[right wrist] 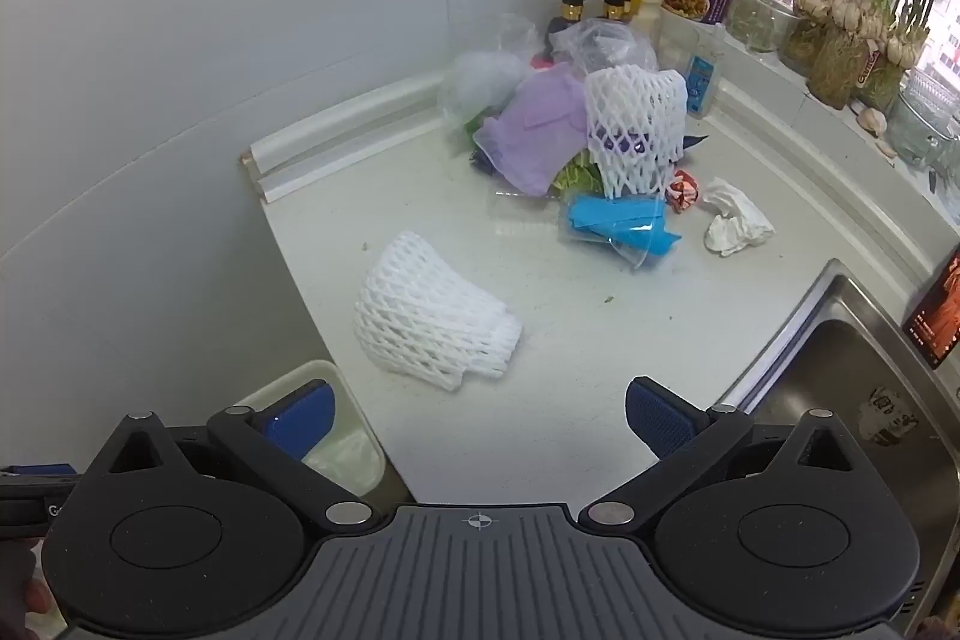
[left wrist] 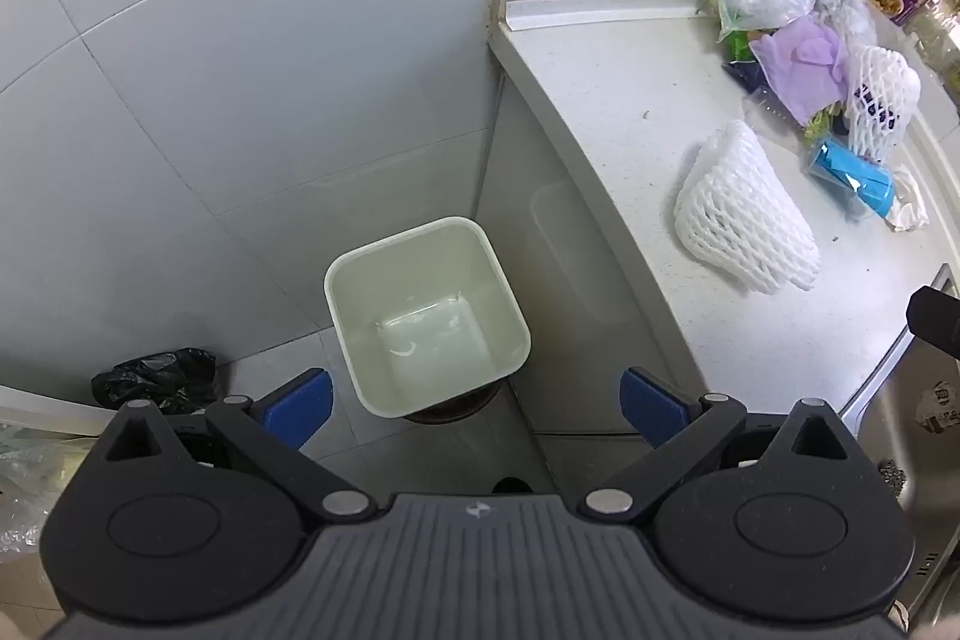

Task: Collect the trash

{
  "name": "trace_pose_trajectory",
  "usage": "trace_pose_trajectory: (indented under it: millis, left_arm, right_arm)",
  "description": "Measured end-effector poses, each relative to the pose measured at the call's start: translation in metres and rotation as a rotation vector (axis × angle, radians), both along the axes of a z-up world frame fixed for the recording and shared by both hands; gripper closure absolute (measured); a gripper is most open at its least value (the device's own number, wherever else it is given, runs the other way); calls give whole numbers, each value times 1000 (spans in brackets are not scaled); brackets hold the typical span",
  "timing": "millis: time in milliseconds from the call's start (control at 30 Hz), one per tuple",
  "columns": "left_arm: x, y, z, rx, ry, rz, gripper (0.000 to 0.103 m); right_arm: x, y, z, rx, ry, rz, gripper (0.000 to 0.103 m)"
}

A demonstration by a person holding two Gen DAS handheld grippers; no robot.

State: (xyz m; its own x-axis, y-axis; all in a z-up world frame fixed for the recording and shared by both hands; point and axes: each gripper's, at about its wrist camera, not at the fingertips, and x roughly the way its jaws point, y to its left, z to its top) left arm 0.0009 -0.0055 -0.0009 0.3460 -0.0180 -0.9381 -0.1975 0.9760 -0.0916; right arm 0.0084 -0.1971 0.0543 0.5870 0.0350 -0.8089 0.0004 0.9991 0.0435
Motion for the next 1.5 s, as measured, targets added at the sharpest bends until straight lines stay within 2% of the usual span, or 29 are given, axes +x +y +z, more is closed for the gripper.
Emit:
trace_pose_trajectory:
  millis: [500, 1500]
  left_arm:
    - [2, -2, 0, -4, 3, 2, 1]
    - [3, 0, -2, -26, 0, 11, 1]
  right_arm:
    - [-2, 5, 2, -1, -5, 38, 0]
    - [-2, 9, 2, -9, 2, 40, 0]
